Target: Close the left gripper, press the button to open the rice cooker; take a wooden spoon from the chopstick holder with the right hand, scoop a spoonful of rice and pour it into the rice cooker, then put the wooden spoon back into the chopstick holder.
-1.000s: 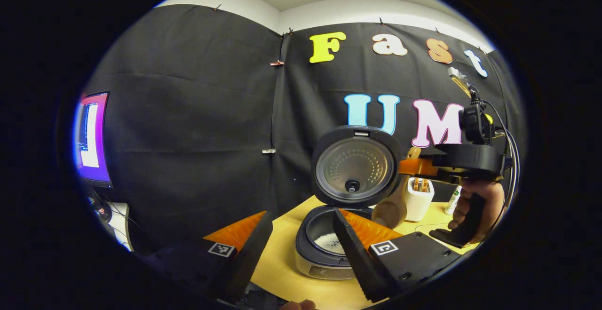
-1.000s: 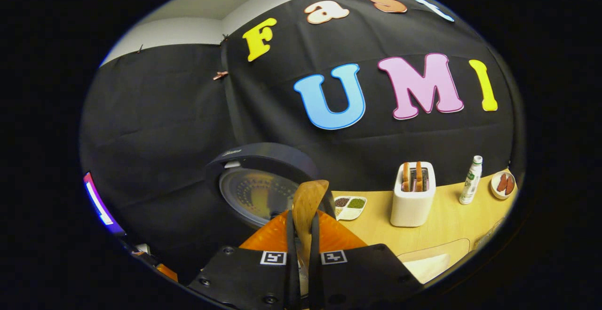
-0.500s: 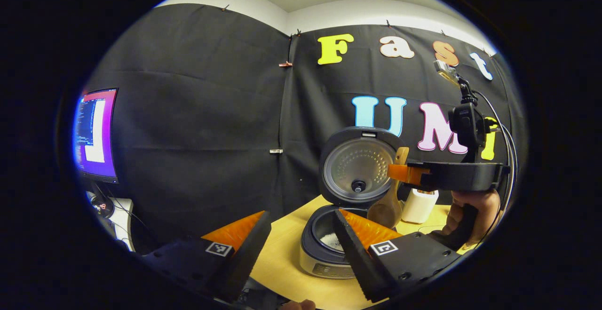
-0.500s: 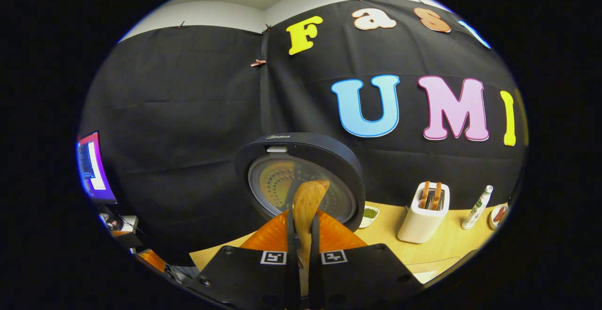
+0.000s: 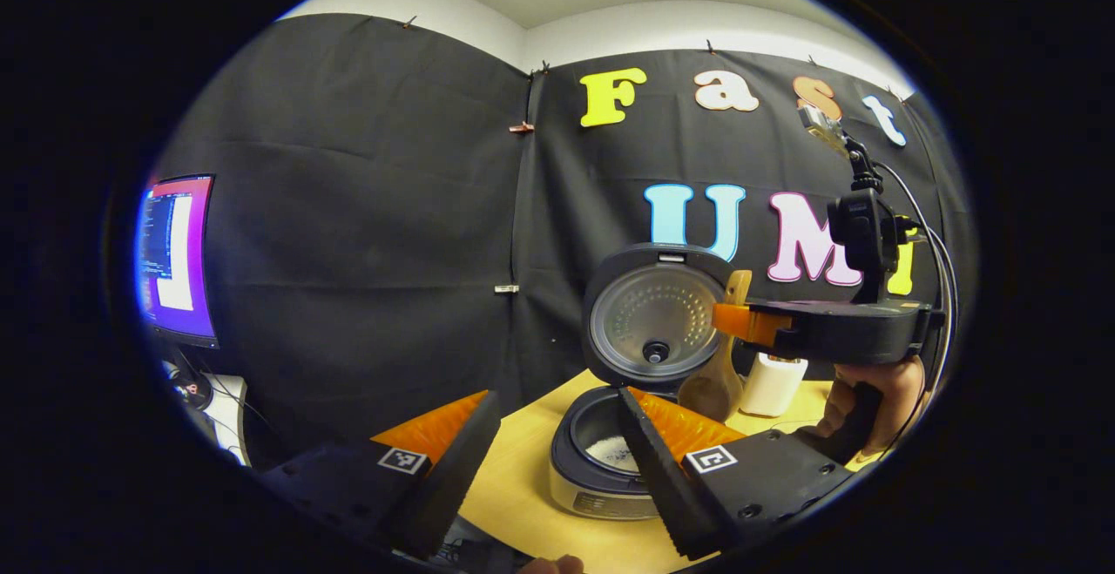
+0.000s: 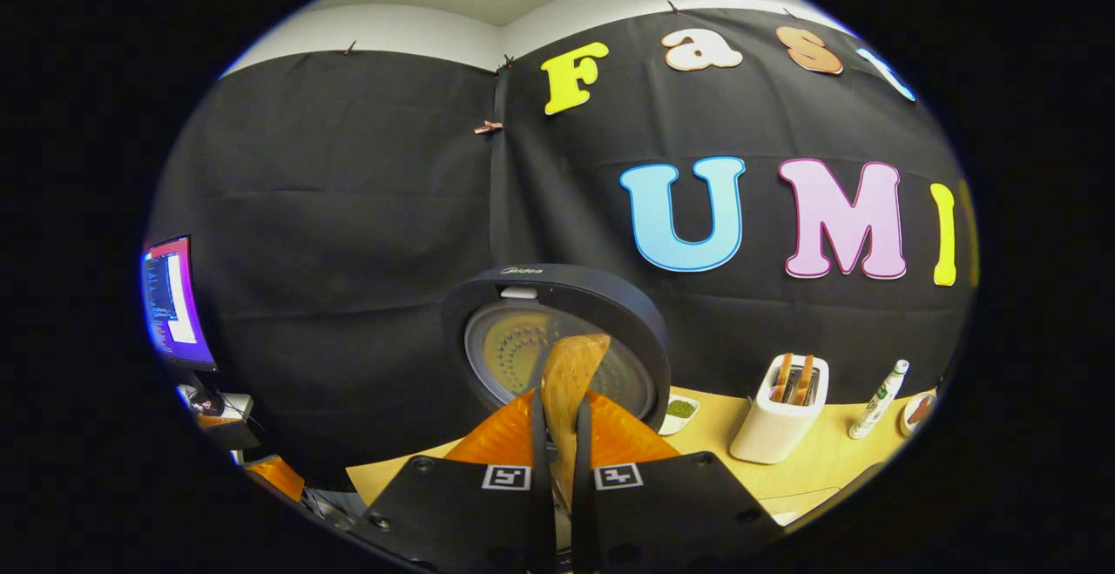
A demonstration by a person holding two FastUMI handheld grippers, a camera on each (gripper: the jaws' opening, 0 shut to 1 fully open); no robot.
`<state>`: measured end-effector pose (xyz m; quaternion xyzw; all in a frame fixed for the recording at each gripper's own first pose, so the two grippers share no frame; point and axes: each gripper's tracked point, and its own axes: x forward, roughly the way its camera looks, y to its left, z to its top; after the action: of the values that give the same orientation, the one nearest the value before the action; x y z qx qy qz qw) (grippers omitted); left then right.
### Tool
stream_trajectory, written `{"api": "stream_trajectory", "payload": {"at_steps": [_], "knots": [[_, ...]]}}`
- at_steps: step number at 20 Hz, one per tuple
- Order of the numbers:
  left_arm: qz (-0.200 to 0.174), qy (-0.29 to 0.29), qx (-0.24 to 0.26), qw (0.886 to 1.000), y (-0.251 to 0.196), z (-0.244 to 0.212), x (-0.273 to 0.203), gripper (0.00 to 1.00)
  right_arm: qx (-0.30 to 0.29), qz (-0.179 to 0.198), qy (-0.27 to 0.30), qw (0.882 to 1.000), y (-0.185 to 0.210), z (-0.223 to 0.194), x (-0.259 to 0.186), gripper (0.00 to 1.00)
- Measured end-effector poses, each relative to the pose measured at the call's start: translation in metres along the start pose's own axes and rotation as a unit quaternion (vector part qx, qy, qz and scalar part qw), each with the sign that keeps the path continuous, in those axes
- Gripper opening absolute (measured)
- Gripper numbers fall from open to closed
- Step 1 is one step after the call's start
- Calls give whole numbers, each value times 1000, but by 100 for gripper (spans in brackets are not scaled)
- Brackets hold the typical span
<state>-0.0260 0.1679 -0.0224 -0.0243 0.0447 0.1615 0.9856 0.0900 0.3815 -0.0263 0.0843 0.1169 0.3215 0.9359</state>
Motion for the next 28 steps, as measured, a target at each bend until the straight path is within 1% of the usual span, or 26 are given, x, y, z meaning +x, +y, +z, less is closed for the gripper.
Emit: {"api": "stream_trajectory", "payload": {"at_steps": [5,6,9,11,14,15,18,21,28], "knots": [[-6,-5,7,1000,-12,7,-3,92,42,-19,-3,999,-22,3,-6,11],[-8,-7,10,1000,-15,9,-4,93,44,-22,-5,999,-25,5,-8,11],[-15,-12,12,1000,-23,13,-6,92,38,-15,-8,999,-27,5,-12,11],[-14,-10,18,1000,-26,11,-7,92,60,-39,-46,996,-42,22,-24,12],[-24,-4,17,1000,-36,11,-7,92,48,-39,-40,997,-52,22,-33,11],[-29,-4,18,999,-41,11,-8,92,51,-45,-41,997,-59,21,-38,11],[-46,-9,28,999,-62,16,-8,92,64,-77,-45,994,-94,22,-56,12],[-68,-17,29,997,-86,21,-10,92,69,-118,-45,990,-139,19,-78,12],[-122,-13,37,992,-151,18,-9,92,72,-226,-42,970,-258,10,-152,12]]}}
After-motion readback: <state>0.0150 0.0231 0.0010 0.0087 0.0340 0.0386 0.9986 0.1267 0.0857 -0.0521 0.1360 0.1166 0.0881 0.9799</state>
